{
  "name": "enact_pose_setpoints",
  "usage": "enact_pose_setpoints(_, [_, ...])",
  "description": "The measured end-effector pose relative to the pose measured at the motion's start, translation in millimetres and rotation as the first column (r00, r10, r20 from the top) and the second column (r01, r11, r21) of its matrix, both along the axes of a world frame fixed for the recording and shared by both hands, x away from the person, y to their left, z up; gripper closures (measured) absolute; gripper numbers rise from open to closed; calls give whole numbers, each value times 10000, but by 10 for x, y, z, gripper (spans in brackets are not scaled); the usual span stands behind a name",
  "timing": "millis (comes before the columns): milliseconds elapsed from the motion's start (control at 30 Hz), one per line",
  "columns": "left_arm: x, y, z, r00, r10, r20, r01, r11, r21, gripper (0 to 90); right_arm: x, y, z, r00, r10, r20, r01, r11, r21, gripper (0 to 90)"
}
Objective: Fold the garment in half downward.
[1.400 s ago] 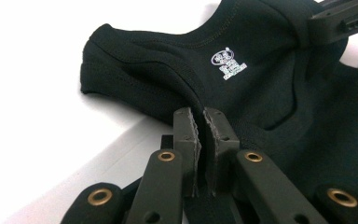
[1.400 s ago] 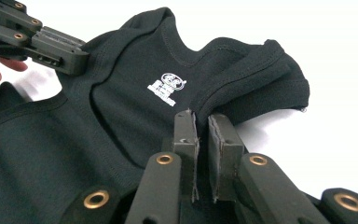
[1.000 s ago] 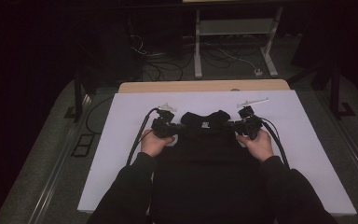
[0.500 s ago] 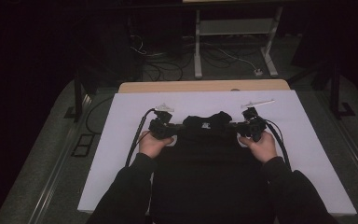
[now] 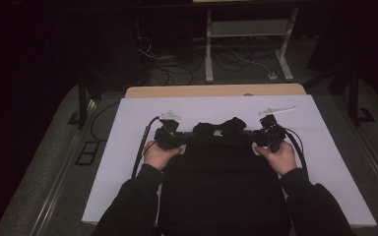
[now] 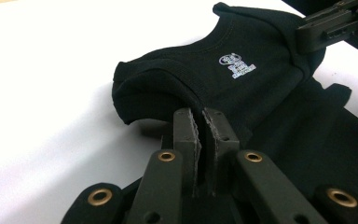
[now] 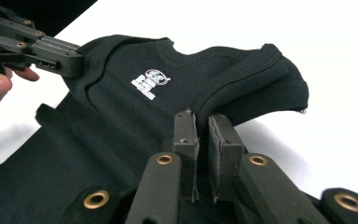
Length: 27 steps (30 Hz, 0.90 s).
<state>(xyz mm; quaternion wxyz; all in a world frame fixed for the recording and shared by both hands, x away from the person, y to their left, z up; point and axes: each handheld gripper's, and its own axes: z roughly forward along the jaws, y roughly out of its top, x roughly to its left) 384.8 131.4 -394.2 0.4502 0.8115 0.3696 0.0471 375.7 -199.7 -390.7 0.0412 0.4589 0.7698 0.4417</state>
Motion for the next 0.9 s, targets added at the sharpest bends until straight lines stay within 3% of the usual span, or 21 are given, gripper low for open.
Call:
enact_pose_setpoints(400, [-245,55,42,9998,41,199,-41,10000,7,830,-258,1,66,9996,270,85,-272,9992,289,813])
enact_pose_setpoints(600, [-355,87,18,9999,120,104,-119,9999,-93,830,-384,13,67,9991,417,40,-417,9990,130,813])
enact_pose_setpoints(900, [-459,103,62,9999,-12,114,15,9997,-238,829,-448,-20,93,9987,505,60,-506,9985,211,813])
